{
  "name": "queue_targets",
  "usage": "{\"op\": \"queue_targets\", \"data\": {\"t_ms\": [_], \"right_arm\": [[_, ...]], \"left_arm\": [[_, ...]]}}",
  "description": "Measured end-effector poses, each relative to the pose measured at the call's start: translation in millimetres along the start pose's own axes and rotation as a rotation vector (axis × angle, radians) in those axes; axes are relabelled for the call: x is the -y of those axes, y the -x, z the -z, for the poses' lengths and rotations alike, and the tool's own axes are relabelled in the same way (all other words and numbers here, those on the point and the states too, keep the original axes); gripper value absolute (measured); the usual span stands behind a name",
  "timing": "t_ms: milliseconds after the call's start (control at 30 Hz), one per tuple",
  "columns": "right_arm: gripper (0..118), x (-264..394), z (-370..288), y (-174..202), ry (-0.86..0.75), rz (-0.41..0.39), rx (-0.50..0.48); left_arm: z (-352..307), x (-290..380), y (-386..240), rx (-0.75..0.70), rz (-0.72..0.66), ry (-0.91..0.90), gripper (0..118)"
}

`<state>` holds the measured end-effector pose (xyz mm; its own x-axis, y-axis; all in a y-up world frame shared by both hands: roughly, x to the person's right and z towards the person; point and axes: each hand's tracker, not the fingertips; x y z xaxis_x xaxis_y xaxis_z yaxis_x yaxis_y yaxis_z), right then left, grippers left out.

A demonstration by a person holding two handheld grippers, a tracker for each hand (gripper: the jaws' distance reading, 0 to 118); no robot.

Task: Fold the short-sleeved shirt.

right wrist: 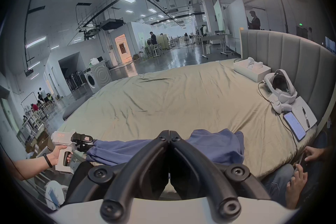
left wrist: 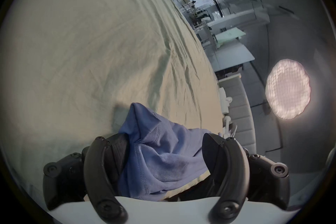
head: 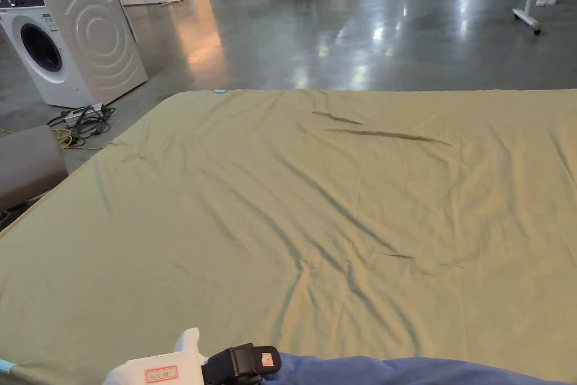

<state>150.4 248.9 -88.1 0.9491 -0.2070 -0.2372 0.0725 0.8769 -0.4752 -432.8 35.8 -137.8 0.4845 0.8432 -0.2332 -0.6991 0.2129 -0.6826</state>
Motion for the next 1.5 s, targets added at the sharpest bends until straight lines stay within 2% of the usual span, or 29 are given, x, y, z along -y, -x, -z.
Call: {"op": "queue_targets", "data": {"t_ms": [133, 167, 233, 333, 367, 433, 467, 567, 600, 667, 767, 833, 900, 933, 1033, 1100, 1167, 1267, 1367, 1433, 1500], "right_arm": [[0, 0, -8, 1, -0.014, -0.025, 0.024], [0, 0, -7, 0, -0.011, -0.023, 0.024], [0, 1, -5, -1, -0.001, -0.005, 0.024], [0, 2, -4, 0, 0.002, 0.043, 0.014], [0, 2, -4, 1, 0.003, 0.061, 0.004], [0, 2, -4, 5, 0.001, 0.07, -0.006], [0, 2, -4, 7, 0.003, 0.066, -0.007], [0, 1, -4, 14, 0.02, 0.016, 0.01], [0, 1, -4, 16, 0.027, 0.004, 0.014], [0, 2, -4, 19, 0.035, -0.006, 0.013], [0, 2, -4, 23, 0.049, -0.013, 0.015], [0, 2, -4, 23, 0.055, -0.022, 0.017], [0, 1, -3, 23, 0.058, -0.026, 0.012], [0, 2, -3, 24, 0.06, -0.025, 0.008], [0, 5, 0, 25, 0.064, -0.012, -0.006], [0, 8, 0, 25, 0.068, 0.0, -0.017], [0, 11, -1, 25, 0.069, 0.008, -0.033], [0, 12, -6, 26, 0.077, 0.014, -0.041], [0, 11, -12, 24, 0.077, 0.016, -0.043], [0, 9, -20, 23, 0.067, 0.008, -0.031], [0, -1, -23, 19, 0.057, 0.006, -0.004]], "left_arm": [[-15, -4, -2, -0.113, 0.096, -0.024, 87], [-14, -5, 0, -0.124, 0.086, -0.018, 87], [-10, -9, 7, -0.046, 0.004, 0.015, 87], [5, -8, 9, -0.002, -0.064, 0.029, 85], [11, -9, 10, 0.021, -0.068, 0.049, 79], [21, -10, 11, 0.017, -0.111, 0.1, 34], [24, -11, 12, 0.009, -0.127, 0.108, 27], [35, -6, 18, 0.002, -0.166, 0.18, 23], [36, -4, 17, 0.068, -0.206, 0.156, 20], [37, 2, 13, 0.059, -0.2, 0.137, 15], [27, 2, 8, 0.073, -0.219, 0.093, 12], [6, -7, 5, 0.085, -0.238, -0.033, 11], [-15, -18, 1, 0.111, -0.259, -0.074, 11], [-27, -27, -4, 0.13, -0.237, -0.096, 11], [-55, -52, -17, 0.043, -0.106, -0.123, 11], [-66, -61, -20, -0.01, -0.116, -0.113, 11], [-68, -59, -32, -0.018, -0.071, -0.102, 11], [-52, -40, -66, -0.085, 0.063, -0.157, 11], [-4, -8, -97, 0.031, 0.038, -0.131, 11], [35, 12, -114, 0.112, 0.021, -0.037, 11], [78, 32, -131, 0.106, 0.058, 0.049, 11]]}}
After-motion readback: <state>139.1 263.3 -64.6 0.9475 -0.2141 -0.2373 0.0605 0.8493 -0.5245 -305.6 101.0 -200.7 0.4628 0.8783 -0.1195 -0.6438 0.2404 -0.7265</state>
